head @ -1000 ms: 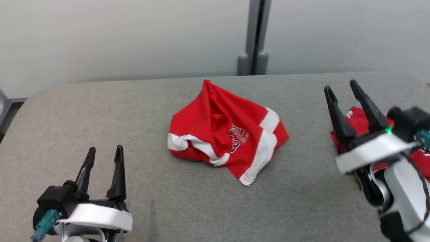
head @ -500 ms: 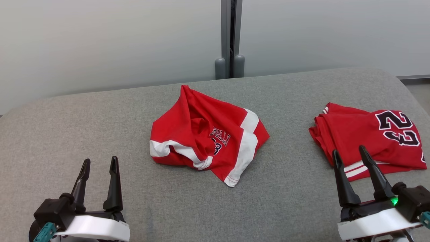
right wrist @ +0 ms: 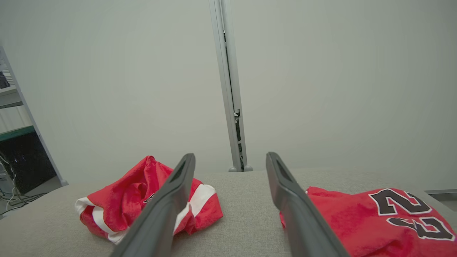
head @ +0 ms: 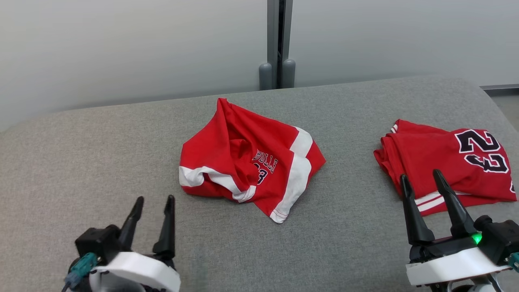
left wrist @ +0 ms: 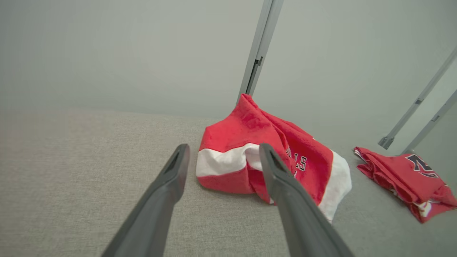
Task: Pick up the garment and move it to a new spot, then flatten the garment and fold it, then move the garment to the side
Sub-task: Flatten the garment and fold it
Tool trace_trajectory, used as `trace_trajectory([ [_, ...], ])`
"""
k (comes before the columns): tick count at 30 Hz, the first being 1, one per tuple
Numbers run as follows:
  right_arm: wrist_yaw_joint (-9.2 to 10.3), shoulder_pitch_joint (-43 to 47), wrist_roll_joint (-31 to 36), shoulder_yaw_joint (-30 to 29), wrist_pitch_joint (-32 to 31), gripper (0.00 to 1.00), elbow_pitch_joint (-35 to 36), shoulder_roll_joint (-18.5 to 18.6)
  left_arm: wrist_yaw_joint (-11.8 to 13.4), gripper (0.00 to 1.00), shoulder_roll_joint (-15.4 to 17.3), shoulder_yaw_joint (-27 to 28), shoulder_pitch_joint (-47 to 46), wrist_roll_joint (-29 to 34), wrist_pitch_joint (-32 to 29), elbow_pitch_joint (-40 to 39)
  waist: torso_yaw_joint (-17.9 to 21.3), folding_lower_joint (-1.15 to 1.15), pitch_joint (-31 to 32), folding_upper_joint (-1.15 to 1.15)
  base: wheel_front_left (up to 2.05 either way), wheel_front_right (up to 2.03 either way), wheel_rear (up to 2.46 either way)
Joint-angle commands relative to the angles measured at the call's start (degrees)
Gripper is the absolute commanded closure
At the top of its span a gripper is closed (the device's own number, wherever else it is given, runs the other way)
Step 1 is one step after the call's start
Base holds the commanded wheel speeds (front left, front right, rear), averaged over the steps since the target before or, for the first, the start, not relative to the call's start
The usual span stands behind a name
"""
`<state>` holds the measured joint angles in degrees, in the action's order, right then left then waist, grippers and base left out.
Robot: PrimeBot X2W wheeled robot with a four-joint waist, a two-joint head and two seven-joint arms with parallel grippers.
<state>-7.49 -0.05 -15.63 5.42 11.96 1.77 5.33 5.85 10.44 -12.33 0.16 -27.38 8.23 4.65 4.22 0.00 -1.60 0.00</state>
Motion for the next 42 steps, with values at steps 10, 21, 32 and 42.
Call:
trace_trajectory([
  [10,0.0,-2.53,0.74,-2.26,-1.38,0.0,1.06,0.06,-6.0,0.0,-2.66,-10.14,-5.86,-1.72,-12.68,5.02,4.14,0.0,-1.76,0.0,0.0,0.0,0.0],
  [21,0.0,-5.75,1.06,-1.69,-0.73,0.0,1.19,-0.94,-8.9,0.0,-3.62,-17.86,-16.47,2.87,-19.17,17.03,11.04,0.0,-7.71,0.0,0.0,0.0,0.0],
  [32,0.0,-6.47,0.72,-1.06,0.65,0.0,-0.27,-1.81,-5.77,0.0,-3.4,-18.22,-21.3,5.13,-20.69,26.0,14.02,0.0,-9.19,0.0,0.0,0.0,0.0],
  [42,0.0,-6.17,0.9,-1.77,0.92,0.0,-1.37,-2.04,-5.84,1.0,-3.79,-19.6,-22.0,4.68,-23.71,25.25,12.3,0.0,-7.77,0.0,0.0,0.0,0.0],
])
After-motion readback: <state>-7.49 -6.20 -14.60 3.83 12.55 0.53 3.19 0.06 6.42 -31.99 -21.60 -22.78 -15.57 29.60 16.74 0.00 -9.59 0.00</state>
